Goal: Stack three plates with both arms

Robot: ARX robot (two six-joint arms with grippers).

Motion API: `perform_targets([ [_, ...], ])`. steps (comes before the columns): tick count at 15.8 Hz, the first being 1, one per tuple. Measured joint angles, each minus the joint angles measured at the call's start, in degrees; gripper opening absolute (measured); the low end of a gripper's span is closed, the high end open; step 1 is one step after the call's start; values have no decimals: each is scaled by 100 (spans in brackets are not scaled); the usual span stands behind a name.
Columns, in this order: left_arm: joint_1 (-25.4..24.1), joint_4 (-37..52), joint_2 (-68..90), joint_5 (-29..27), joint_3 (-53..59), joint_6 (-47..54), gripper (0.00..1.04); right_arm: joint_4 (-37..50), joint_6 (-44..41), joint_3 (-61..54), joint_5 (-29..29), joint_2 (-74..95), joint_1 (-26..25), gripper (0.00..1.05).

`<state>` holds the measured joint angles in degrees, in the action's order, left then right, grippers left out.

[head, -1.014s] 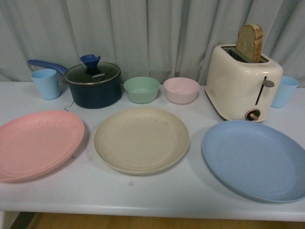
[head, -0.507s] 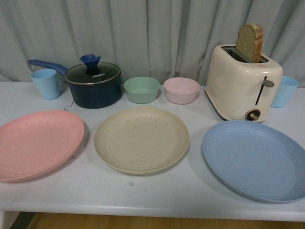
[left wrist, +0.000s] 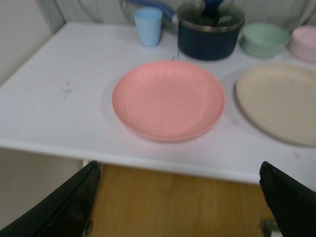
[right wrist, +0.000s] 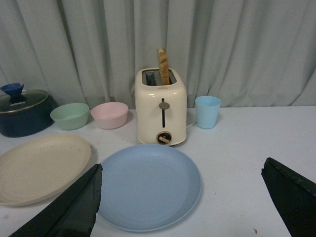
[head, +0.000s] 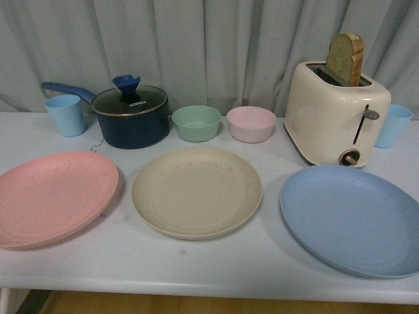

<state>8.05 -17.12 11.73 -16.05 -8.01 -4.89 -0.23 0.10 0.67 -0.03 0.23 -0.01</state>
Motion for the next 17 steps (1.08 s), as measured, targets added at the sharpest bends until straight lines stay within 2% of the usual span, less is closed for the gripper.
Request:
perform_targets([
  [2, 208, -280, 273, -546, -140, -160, 98, 9, 0, 0, 0, 0, 0, 98],
  [3, 203, -114, 332, -737, -168, -221, 98, 0, 2, 0, 7, 0, 0, 98],
  [4, 90, 284, 568, -654, -328, -223, 98, 2, 0, 0, 4, 0, 0, 98],
  [8, -492, 2308, 2621, 146, -791, 92, 98, 2, 2, 0, 4, 0, 0, 98],
  [11, -1064, 3960, 5211, 918, -1676, 372, 98, 4, 2, 0, 4, 0, 0, 98],
  [13, -1412, 4089, 6660, 1270, -2398, 382, 98, 4, 2, 0, 7, 0, 0, 98],
  [15, -1775, 3864, 8382, 1292, -3473, 400, 98, 4, 2, 0, 7, 0, 0, 98],
  [17, -1915, 3615, 9536, 1276, -4393, 470, 98, 4, 2, 0, 7, 0, 0, 98],
])
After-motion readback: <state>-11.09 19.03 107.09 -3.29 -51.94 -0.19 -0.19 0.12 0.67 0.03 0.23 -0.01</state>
